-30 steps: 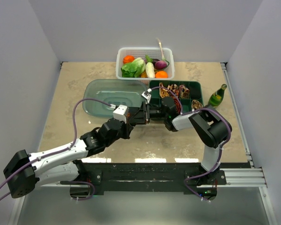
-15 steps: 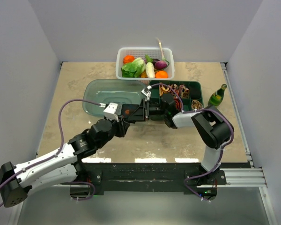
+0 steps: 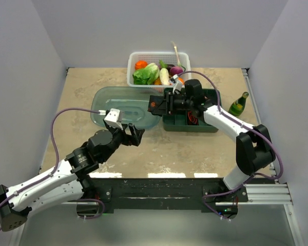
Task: Roll the ties
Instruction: Place the tie in the storage box.
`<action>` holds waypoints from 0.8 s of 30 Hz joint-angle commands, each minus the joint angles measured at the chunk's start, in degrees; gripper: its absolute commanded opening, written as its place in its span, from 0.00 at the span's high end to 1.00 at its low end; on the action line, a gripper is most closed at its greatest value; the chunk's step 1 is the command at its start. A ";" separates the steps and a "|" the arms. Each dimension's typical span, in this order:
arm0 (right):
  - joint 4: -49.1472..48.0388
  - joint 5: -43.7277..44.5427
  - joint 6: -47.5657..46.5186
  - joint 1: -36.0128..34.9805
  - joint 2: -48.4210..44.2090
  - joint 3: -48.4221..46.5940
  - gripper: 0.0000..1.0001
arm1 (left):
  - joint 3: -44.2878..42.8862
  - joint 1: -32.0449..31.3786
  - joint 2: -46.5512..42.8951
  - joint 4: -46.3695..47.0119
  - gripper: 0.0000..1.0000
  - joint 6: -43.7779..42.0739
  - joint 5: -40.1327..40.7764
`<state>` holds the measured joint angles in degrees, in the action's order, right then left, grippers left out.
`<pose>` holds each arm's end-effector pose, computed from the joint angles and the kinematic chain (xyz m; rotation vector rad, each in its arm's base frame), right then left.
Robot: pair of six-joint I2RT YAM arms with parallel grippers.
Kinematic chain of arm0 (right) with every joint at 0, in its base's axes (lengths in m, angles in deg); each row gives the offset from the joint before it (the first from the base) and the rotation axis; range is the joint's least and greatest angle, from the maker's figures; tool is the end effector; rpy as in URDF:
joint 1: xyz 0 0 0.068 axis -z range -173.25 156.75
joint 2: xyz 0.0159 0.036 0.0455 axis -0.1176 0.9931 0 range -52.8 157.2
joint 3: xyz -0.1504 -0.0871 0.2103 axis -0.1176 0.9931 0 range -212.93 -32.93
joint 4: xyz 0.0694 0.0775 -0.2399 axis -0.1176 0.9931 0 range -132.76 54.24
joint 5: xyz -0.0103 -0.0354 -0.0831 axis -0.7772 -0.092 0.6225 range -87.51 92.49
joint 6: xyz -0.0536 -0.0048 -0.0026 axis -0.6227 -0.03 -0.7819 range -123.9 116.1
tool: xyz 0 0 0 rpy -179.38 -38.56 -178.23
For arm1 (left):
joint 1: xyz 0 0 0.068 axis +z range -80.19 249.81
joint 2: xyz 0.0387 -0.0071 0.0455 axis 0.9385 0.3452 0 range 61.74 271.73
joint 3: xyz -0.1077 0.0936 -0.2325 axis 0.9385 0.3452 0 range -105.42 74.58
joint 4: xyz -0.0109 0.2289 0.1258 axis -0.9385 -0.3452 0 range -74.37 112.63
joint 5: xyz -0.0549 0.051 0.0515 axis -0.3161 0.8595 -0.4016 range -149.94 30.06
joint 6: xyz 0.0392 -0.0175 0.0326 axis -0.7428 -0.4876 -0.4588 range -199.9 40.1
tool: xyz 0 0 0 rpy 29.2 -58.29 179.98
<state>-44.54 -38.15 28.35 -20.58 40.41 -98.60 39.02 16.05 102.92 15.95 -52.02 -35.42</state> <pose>0.3188 0.1907 0.2730 -0.4018 2.1418 1.3440 0.1153 -0.1324 0.3004 0.0952 1.8096 -0.6462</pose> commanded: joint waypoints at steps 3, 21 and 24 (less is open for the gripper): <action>20.13 12.86 -10.89 4.12 -5.83 -5.17 0.76 | -2.51 0.06 3.63 1.58 0.07 -2.57 2.73; 40.62 27.01 -14.67 6.85 -9.45 -11.05 0.75 | -10.50 0.14 22.70 -0.88 0.04 -4.50 -0.86; 44.84 27.55 -15.37 6.85 -5.86 -14.57 0.75 | -14.10 0.14 25.43 -2.72 0.04 -5.46 -1.49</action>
<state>-6.51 -12.97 14.82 -13.89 31.25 -107.85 30.74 16.05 126.38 13.83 -55.56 -36.08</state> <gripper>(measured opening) 0.392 0.954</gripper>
